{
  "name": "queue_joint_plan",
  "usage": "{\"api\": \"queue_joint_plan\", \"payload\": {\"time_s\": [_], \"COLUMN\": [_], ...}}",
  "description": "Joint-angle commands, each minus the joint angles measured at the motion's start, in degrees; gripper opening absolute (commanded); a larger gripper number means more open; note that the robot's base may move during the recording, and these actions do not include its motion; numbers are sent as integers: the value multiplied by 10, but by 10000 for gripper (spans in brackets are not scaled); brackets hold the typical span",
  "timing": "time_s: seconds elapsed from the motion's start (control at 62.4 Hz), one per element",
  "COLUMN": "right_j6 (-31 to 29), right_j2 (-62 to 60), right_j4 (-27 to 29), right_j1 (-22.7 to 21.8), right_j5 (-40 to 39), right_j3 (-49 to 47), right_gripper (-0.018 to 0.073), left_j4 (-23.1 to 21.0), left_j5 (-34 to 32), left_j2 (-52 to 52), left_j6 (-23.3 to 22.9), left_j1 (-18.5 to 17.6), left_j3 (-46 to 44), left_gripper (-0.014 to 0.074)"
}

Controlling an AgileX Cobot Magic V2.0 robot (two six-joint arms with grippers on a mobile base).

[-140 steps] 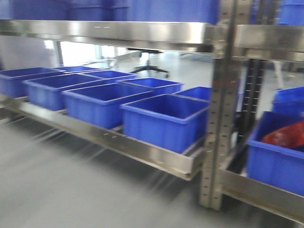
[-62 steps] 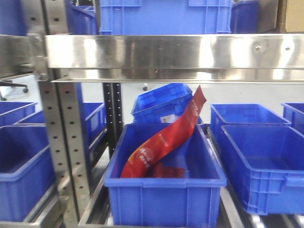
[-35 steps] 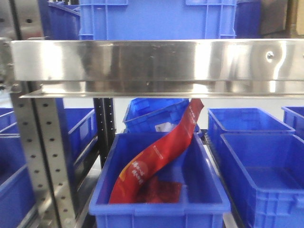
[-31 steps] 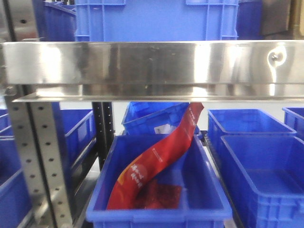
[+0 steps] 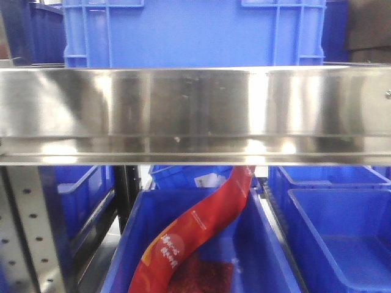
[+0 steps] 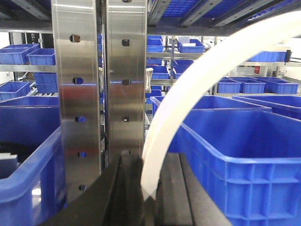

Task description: Grab PVC pipe and place in blue bin

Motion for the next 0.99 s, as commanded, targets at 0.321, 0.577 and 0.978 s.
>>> {"api": "queue_joint_plan", "payload": {"time_s": [0.321,0.577,0.978], "right_j6": [0,0,0], "right_j2": [-3,-3,-3], "right_j4": [-5,-5,-5], "right_j1": [-2,-2,-2], "right_j5": [-10,-10,-10], "right_j3": [1,1,1], "right_gripper": [-162,-162,-162], "left_j4": [0,0,0], "left_j5": [-12,-12,-12], "left_j2": [-3,-3,-3], "left_j6": [-2,-2,-2], "left_j1": [-3,-3,-3], "left_j3": [0,0,0], "left_gripper": [-111,-111,-111]}}
